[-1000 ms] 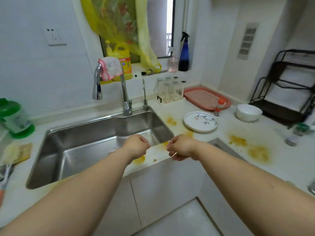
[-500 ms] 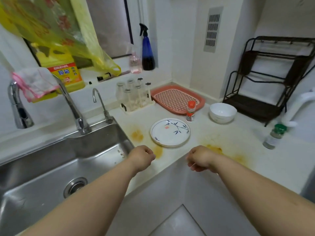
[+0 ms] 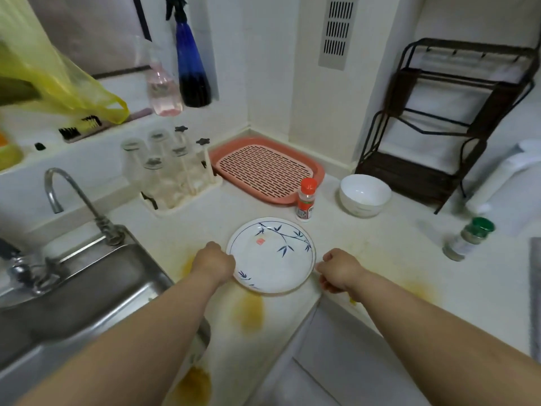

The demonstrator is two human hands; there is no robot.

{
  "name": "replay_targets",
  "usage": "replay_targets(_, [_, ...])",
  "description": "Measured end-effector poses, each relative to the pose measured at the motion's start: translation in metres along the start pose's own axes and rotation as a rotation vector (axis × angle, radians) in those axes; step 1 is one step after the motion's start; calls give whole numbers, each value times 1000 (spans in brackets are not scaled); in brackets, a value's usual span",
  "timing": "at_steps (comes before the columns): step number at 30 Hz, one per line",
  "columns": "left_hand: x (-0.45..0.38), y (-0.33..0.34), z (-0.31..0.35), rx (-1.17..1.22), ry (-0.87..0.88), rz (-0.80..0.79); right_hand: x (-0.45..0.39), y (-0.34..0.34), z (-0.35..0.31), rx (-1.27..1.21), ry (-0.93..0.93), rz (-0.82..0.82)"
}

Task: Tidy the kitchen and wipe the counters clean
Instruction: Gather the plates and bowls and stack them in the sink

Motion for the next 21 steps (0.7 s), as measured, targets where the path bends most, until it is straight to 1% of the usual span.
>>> replay_targets(5, [-33,12,4,-91,24,-17,-28,16,-5,45,38,-42])
replay_targets(9, [-45,26,-1,-149,26,-74,-41,27,-4,43,82,-102])
replay_targets(13, [-55,33,-5,-174,18,-115,-48,32,-6,30,60,-103])
replay_targets(17, [-54,37,-2,-121,1,-164,-44,24,-6,30,65,-97])
replay_targets(21, [-51,48,26,-57,55,-195,-34,-7,4,49,73,-27])
Point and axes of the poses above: each hand's wrist, its own x-axis away from the middle knuckle, its own y-axis out of the palm, z = x × y, the point moved 8 cm from there along -x, towards the middle knuckle, and after that the axes turned 7 degrees about z, right-handed, at the moved point
